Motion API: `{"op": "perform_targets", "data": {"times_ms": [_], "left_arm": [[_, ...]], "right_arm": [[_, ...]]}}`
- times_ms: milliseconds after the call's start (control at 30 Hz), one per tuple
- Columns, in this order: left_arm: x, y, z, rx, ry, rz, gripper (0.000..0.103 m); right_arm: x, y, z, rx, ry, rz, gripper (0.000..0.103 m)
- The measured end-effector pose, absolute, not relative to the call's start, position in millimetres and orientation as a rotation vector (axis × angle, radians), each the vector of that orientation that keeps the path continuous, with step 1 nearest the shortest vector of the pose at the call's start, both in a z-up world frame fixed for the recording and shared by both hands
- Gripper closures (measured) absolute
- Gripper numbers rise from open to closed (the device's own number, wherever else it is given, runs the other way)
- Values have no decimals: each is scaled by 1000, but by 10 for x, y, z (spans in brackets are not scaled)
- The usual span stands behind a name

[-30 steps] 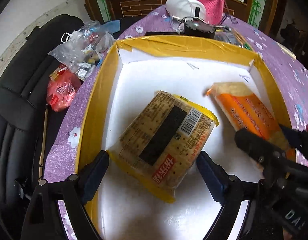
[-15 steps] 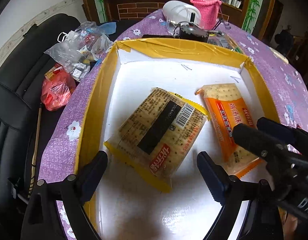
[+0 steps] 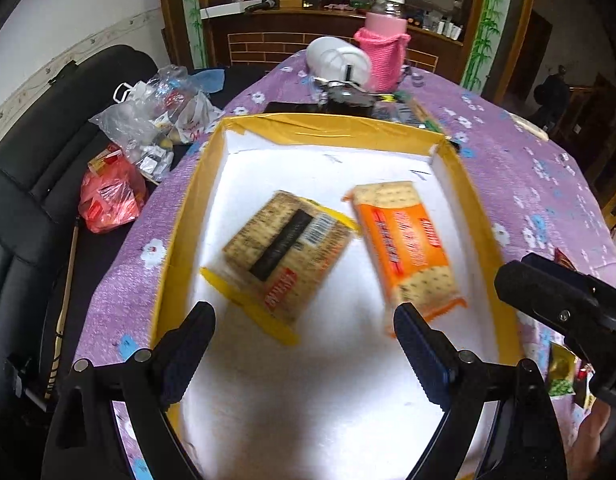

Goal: Organize snacks
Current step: 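Move both grippers back to the snack pile on the table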

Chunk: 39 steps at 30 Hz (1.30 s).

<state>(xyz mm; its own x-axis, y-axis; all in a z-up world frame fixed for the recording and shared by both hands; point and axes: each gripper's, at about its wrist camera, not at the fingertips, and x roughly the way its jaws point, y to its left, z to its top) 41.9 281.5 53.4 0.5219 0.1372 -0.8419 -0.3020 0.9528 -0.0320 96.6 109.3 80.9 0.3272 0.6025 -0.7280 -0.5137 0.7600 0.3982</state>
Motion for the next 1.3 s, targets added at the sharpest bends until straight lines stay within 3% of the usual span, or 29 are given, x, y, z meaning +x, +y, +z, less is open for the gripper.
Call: {"op": "perform_targets", "data": {"times_ms": [467,733,1033,1133,1200,1300], "left_arm": [[319,1746,593,-86,989,64,10],[259,1011,463,-36,1020,-107,10],[179,482,621,124,901,-113,10],[149,335,605,171,881,-133,25],[198,254,491,189,927,-163,46],[255,233,343,186,975,-154,48]], "right_arm": [[851,-629,976,276,923,628,45],[737,-1758,798,429,851,484,45],[845,-2106,628,570,868,475,46],[818,-2089,657,560,853,467,46],[821,-2092,652,554,853,453,46],[835,-2124,617,570,860,445,46]]}}
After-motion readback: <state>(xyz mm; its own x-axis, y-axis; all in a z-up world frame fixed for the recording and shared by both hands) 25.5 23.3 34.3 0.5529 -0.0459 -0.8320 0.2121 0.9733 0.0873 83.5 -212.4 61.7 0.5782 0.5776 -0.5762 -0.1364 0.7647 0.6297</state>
